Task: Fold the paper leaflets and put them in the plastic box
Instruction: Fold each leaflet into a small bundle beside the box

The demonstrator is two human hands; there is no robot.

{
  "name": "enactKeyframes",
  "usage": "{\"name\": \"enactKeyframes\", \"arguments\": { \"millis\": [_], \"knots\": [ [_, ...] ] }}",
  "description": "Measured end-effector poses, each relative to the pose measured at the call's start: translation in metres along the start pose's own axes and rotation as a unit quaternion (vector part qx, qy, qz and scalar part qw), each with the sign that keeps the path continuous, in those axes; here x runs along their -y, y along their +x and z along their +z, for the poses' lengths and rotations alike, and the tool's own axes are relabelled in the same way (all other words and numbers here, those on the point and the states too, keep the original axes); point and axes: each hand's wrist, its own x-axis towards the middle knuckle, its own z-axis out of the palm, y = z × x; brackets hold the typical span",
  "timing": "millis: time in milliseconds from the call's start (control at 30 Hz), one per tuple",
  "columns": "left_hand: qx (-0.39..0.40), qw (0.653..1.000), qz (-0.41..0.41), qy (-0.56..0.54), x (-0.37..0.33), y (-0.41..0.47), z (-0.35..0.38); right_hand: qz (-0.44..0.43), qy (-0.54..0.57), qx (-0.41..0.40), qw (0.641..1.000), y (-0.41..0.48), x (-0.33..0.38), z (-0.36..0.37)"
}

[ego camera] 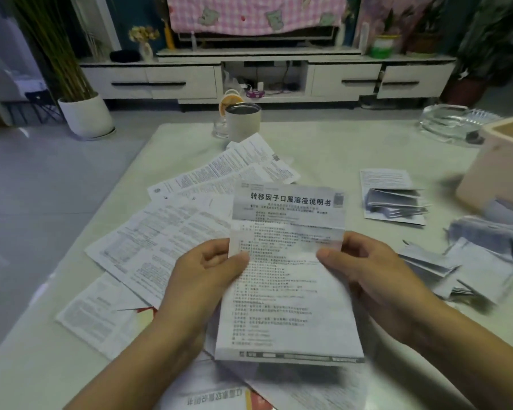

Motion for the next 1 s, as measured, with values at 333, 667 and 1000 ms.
{"name": "enactKeyframes", "arguments": {
  "millis": [333, 667, 1000],
  "knots": [
    [0.052, 0.997, -0.044, -0.028, 0.001, 0.002, 0.003, 0.055, 0.008, 0.089, 0.995, -0.013, 0.007, -0.003],
    [0.02, 0.992, -0.107, -0.069, -0.002, 0.002, 0.001, -0.196, -0.233, 0.067, 0.95, -0.015, 0.007, 0.001],
    [0.09, 0.994, 0.008, 0.06, -0.006, -0.008, 0.003, -0.123, -0.2, 0.132, 0.963, -0.015, 0.014, -0.005]
  ]
}}
